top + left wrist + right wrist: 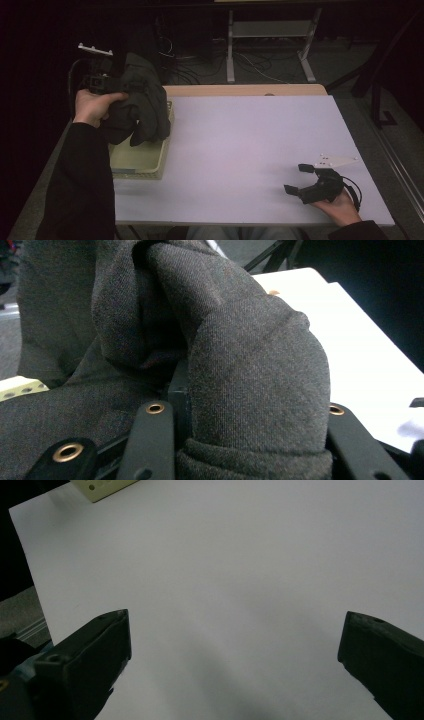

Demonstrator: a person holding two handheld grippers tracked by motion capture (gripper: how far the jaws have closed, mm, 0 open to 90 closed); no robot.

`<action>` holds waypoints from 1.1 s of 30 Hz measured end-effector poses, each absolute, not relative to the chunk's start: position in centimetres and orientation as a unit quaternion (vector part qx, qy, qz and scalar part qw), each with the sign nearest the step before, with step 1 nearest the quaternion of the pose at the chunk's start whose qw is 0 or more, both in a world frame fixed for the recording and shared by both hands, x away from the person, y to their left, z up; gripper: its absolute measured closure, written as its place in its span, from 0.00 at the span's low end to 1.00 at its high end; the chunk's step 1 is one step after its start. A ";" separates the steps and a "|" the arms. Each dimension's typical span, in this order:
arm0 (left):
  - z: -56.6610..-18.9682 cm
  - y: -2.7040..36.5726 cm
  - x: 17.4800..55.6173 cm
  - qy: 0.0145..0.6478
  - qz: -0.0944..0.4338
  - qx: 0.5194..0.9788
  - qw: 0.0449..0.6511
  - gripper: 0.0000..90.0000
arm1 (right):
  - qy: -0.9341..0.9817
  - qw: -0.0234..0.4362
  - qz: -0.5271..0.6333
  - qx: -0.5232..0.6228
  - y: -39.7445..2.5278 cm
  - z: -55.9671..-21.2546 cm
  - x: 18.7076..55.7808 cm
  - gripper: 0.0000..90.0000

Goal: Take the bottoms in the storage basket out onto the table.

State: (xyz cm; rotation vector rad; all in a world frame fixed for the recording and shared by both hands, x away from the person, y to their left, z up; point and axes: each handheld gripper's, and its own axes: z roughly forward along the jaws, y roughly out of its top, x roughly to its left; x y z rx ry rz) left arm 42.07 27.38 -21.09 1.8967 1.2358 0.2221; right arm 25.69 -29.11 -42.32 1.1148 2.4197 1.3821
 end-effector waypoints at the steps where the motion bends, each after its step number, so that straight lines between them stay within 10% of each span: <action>1: -20.8 27.2 42.0 0.491 0.089 0.758 0.419 0.66 | 0.804 0.069 0.460 0.371 -29.1 -42.3 25.7 0.00; 33: -17.0 19.8 41.6 0.407 0.097 0.803 0.425 0.66 | 0.803 0.072 0.467 0.363 -29.2 -42.2 25.5 0.00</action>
